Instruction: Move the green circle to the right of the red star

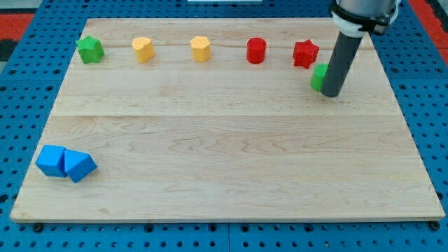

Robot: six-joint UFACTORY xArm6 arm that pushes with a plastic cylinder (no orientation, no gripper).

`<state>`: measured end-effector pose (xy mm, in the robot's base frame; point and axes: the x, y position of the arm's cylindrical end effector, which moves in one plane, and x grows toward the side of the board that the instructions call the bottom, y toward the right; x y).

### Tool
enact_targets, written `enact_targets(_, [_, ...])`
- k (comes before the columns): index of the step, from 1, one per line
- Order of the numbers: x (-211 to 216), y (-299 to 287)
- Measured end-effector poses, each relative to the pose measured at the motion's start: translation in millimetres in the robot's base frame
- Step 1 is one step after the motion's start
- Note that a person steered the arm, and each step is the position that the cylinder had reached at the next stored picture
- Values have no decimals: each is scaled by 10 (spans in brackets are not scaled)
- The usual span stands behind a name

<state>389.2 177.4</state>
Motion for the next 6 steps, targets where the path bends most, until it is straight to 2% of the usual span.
enact_targets(2, [-116,-115])
enact_targets(3, [-116,-466])
enact_targets(5, [-181,-234])
enact_targets(6, [-380,-154])
